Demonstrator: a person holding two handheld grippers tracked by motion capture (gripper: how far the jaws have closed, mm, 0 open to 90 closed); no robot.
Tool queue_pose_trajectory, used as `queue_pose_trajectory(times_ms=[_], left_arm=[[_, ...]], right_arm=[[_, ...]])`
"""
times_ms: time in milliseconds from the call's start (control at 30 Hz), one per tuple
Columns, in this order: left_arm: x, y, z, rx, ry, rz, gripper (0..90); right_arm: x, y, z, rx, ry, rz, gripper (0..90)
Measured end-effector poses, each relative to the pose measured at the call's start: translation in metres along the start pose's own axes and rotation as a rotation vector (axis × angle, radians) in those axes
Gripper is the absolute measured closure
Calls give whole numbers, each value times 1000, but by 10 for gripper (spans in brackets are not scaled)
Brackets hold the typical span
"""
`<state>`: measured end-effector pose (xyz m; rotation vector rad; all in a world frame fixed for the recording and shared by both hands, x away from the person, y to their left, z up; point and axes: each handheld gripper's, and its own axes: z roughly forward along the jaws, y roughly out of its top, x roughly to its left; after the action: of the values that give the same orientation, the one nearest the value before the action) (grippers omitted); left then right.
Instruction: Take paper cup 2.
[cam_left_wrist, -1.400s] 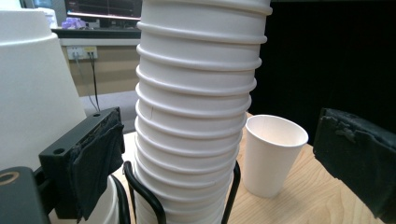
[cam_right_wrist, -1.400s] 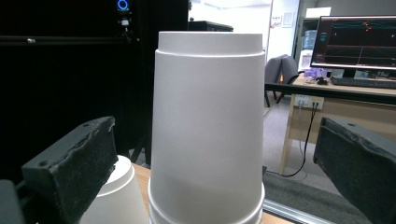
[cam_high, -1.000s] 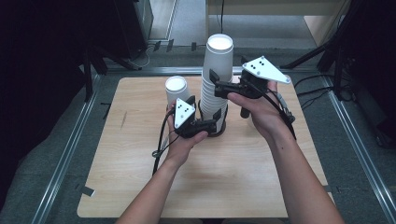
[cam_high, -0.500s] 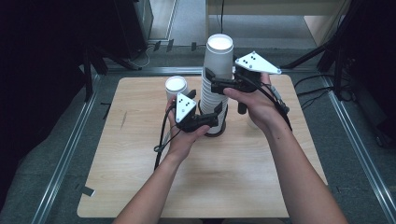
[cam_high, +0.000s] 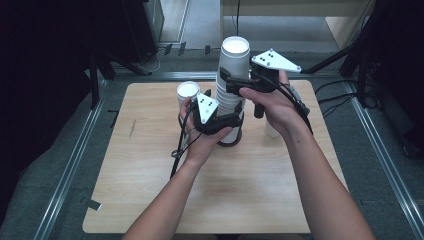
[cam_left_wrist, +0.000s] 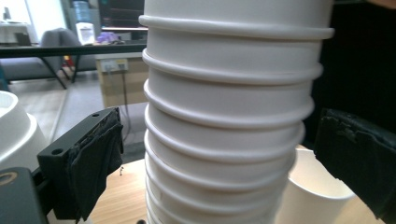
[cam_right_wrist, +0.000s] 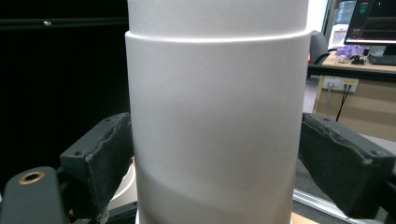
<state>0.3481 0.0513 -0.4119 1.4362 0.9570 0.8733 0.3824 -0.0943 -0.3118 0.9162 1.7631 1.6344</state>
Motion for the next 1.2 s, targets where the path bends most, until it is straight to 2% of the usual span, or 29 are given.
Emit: queue_pose_trajectory(times_ms=[133,267,467,567,767,1033,1067,1200], left_arm=[[-4,4,4,-22,11,2,16],[-6,4,10,-16,15,19,16],[-10,2,17,-6,22,42,16],[-10,2,17,-12,26,38,18],[-9,2,17,-15,16,42,38],[-7,2,15,-13,4,45,42],[-7,2,15,-13,4,46,43],[-7,2,15,-13,3,44,43]], right_arm=[[-1,0,1,9,-5,12,120],[-3,-2,2,26,-1,37,88],[-1,-9,6,70,7,-19,123],[-2,-10,7,74,12,0,124],[-2,-9,6,60,14,-11,136],[-3,-6,4,39,28,9,150],[-4,-3,3,24,31,29,159],[-2,-1,2,19,19,13,163]])
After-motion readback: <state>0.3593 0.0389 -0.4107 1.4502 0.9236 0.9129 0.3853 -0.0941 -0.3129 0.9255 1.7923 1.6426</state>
